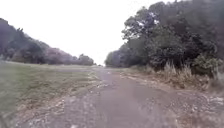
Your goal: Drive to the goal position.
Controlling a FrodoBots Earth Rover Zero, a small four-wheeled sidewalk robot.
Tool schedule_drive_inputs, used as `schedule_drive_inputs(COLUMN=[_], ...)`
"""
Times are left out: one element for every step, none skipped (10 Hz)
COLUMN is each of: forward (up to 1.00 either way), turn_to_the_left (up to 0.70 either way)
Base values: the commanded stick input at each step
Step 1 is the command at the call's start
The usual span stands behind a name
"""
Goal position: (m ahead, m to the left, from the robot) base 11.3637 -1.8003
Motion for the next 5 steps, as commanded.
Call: schedule_drive_inputs(forward=[0.6, 0.6, 0.6, 0.6, 0.6], turn_to_the_left=[0.01, 0.01, 0.01, 0.01, 0.01])
